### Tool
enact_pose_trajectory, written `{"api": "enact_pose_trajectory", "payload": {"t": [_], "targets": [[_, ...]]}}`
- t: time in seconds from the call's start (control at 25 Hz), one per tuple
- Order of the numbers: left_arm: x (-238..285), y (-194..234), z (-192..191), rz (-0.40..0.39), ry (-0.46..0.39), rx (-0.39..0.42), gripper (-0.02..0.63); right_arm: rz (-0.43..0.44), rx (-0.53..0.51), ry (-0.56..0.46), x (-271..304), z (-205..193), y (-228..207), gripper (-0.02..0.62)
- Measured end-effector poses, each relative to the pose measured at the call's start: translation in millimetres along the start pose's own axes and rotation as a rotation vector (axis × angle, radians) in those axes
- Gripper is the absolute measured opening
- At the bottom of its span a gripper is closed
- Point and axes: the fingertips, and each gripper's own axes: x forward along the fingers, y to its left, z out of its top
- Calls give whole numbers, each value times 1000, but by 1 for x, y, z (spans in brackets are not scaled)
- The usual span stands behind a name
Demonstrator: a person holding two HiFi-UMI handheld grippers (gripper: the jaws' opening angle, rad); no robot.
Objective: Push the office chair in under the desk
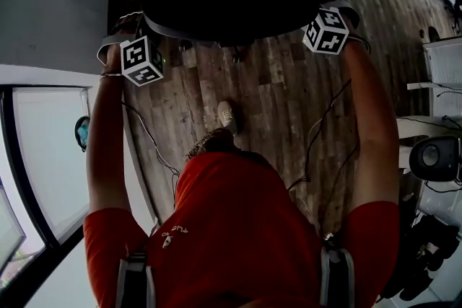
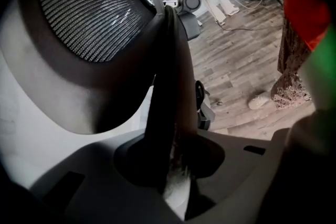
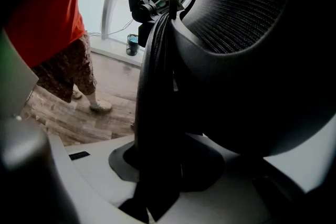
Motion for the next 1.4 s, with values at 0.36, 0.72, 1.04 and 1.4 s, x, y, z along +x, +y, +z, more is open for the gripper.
{"api": "enact_pose_trajectory", "payload": {"t": [0.36, 0.72, 1.04, 1.4], "targets": [[50, 40, 1, -10, 19, 1, 99, 4, -5, 1, 35, -30, -54, 140], [87, 76, -2, -25, 46, -14, 95, 15, -23, -15, 59, -47, -103, 139], [107, 97, -9, -28, 73, -24, 95, 14, -36, -36, 75, -51, -132, 138], [143, 133, -21, -25, 115, -48, 101, 54, -49, -43, 109, -70, -166, 138]]}}
